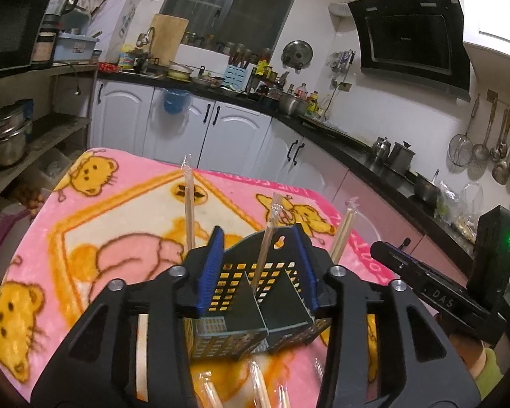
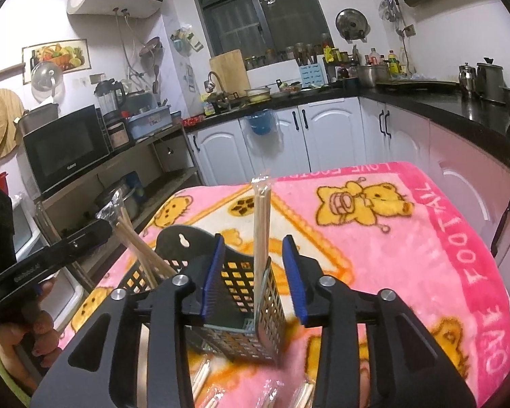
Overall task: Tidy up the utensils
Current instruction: 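Open both tools and withdraw them up from the caddy, then move both tools past the caddy toward the wrapped chopsticks on the blanket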
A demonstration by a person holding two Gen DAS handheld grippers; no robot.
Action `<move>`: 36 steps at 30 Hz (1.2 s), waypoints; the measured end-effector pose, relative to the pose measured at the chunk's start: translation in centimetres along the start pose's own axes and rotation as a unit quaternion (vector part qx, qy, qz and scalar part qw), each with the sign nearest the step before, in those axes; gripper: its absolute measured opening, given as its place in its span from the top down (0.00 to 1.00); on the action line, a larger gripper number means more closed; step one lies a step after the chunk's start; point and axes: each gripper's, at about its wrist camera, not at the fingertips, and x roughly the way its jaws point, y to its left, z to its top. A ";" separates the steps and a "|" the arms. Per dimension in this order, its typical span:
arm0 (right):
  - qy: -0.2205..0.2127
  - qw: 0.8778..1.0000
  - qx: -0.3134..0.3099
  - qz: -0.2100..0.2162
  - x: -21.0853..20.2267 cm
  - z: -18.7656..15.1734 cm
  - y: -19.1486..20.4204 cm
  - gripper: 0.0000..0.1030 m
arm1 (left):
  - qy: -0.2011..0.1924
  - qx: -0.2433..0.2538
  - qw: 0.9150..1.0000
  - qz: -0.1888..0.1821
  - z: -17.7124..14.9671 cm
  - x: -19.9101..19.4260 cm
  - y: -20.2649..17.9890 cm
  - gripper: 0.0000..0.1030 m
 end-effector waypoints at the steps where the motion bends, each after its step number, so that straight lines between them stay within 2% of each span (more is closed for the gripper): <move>1: 0.001 1.000 -0.001 0.000 -0.1 -0.1 0.0 0.64 | 0.000 0.001 1.000 0.000 0.0 -0.1 0.0 0.64; 3: 0.003 1.000 -0.002 -0.002 -0.2 -0.2 0.1 0.56 | -0.001 0.003 1.000 0.000 -0.1 -0.4 -0.1 0.62; 20: 0.009 1.000 -0.018 -0.011 -2.0 -1.4 0.7 0.45 | -0.010 -0.012 1.000 0.014 -1.1 -2.6 0.7 0.26; 36: 0.024 0.999 -0.025 -0.014 -2.8 -3.0 1.0 0.42 | 0.004 -0.022 1.000 0.020 -2.7 -3.9 1.7 0.25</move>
